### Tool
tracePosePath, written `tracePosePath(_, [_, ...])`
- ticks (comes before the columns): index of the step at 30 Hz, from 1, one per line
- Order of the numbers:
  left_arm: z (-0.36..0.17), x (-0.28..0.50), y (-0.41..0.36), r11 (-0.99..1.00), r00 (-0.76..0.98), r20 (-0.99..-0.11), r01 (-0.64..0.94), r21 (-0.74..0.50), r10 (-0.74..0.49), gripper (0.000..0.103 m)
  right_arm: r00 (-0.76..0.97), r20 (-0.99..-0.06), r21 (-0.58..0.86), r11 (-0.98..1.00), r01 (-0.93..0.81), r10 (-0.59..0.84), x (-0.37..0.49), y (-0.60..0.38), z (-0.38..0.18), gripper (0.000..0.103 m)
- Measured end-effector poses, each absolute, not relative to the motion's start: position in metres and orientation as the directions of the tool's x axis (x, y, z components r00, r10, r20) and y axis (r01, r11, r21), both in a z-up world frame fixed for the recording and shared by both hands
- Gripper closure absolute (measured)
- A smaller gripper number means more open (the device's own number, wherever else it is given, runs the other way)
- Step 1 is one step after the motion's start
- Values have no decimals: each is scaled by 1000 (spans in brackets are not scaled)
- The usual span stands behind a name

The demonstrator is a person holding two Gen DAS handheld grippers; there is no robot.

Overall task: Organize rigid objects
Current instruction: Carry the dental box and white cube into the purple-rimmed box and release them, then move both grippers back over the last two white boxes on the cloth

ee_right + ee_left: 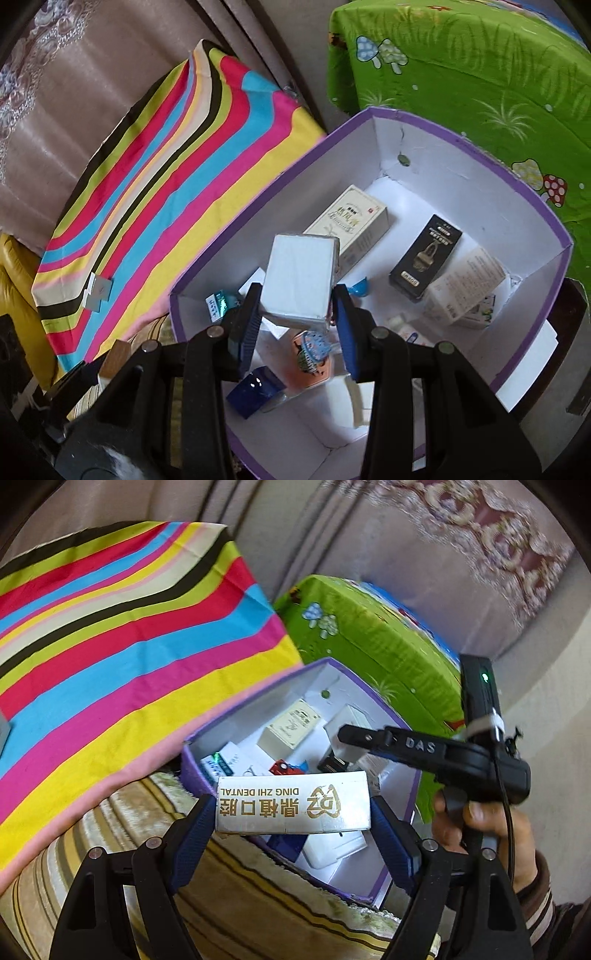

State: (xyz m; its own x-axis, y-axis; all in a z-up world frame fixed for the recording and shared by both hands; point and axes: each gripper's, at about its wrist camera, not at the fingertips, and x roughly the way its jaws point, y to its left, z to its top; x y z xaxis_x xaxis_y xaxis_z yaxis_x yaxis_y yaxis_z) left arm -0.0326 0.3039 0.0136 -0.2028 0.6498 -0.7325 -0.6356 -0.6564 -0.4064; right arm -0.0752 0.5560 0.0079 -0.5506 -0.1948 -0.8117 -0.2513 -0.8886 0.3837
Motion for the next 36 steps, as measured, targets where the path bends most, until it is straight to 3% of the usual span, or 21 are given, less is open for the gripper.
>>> tracePosePath(7, [8, -17, 326, -599, -144, -761, -715, -362, 633, 11, -553, -820, 351, -894, -279, -149, -76, 559, 9, 57])
tracePosePath(10, [7, -20, 322, -609, -147, -760, -700, -372, 633, 11, -548, -823, 350, -895, -277, -152, -77, 559, 8, 50])
tracePosePath(16, [1, -27, 314, -639, -141, -761, -651, -411, 634, 11, -546, -822, 347, -901, -262, -158, -77, 554, 7, 47])
tracePosePath(29, [5, -49, 279, -665, -178, -698, -531, -525, 694, 11, -534, -828, 326, -922, -210, -171, -79, 530, 6, 46])
tracePosePath(36, [15, -78, 238, -723, -282, -689, -469, -508, 667, 11, -533, -827, 288, -949, -128, -179, -81, 502, 10, 46])
